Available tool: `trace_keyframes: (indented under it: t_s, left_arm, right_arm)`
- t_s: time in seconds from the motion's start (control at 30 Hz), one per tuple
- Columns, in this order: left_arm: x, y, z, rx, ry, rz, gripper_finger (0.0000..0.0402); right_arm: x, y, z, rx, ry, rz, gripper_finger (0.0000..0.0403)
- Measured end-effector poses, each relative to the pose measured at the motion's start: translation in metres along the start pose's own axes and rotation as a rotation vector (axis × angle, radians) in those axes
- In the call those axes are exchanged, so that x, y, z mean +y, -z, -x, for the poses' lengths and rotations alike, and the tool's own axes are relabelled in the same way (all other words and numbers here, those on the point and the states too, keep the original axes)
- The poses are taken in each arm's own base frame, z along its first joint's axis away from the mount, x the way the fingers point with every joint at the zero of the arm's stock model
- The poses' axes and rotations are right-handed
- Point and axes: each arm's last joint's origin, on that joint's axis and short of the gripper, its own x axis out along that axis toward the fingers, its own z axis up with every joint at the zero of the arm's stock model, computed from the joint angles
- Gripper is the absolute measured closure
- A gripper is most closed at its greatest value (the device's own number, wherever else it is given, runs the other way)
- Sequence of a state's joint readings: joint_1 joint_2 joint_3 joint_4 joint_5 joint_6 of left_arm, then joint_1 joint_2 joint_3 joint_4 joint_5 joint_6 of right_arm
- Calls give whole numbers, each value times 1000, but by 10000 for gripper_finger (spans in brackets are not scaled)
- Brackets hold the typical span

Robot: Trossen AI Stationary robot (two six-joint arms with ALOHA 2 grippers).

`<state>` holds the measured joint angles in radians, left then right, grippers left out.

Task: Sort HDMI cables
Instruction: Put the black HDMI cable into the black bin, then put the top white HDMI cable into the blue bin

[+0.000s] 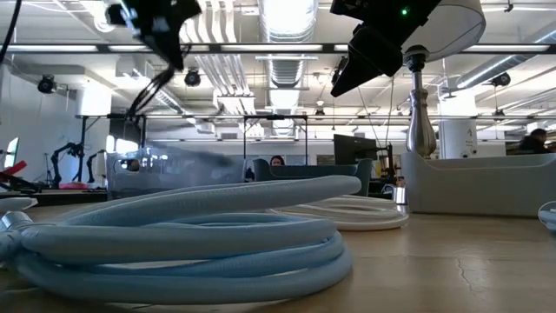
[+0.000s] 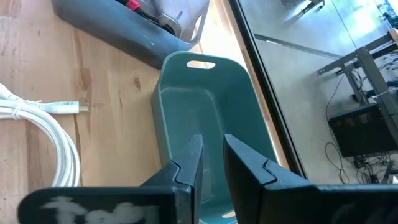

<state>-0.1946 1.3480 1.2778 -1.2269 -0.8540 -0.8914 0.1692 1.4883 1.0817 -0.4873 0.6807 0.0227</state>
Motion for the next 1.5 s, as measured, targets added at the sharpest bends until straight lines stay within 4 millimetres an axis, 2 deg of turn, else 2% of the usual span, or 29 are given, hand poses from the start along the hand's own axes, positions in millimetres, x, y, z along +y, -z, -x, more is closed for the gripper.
trace_keyframes:
  t_s: [0.17, 0.3, 0.4, 0.67, 0.97, 1.17, 1.3, 1.5]
  left_arm:
    - [-16, 17, -29, 112, 148, 13, 378]
    - [-30, 20, -40, 102, 321, -48, 378]
    - [-34, 21, -47, 88, 386, -82, 378]
    - [-24, 39, -75, 151, 313, -87, 373]
    - [-14, 58, -98, 212, 243, -76, 322]
    - [-14, 57, -99, 204, 247, -68, 289]
    - [-15, 42, -92, 164, 273, -97, 274]
    - [-14, 24, -81, 127, 277, -128, 260]
  right_arm:
    - [0, 0, 0, 0, 0, 4, 346]
    - [0, 0, 0, 0, 0, 7, 346]
    - [0, 0, 0, 0, 0, 8, 346]
    - [0, 0, 0, 0, 0, 8, 346]
    - [0, 0, 0, -5, 0, 4, 346]
    - [0, -3, 0, -28, -6, -15, 346]
    - [1, -5, 0, -47, -34, -21, 340]
    - [2, -4, 0, -40, -36, -31, 307]
